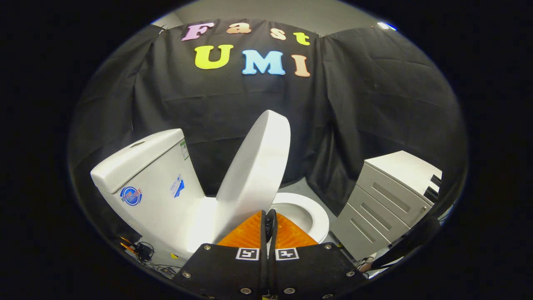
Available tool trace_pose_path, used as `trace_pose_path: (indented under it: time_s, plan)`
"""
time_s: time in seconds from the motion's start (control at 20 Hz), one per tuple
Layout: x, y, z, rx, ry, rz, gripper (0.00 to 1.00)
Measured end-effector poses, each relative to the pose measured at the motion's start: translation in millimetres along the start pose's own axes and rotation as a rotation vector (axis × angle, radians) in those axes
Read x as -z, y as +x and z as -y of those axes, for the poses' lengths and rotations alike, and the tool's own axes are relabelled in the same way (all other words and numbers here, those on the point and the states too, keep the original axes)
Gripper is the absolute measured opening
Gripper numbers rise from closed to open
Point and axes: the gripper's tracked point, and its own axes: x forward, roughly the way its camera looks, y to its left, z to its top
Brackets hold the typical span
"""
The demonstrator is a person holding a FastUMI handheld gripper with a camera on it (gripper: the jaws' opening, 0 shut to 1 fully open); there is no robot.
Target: Open the toilet lid.
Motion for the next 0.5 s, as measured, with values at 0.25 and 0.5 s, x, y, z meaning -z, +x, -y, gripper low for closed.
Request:
trace_pose_path:
  time_s: [0.25, 0.5]
  plan:
    - [-9.4, -6.8, -21.8, 0.001, -0.073, 0.033, 0.0]
    - [-19.8, -17.1, -46.7, -0.01, -0.146, 0.071, 0.0]
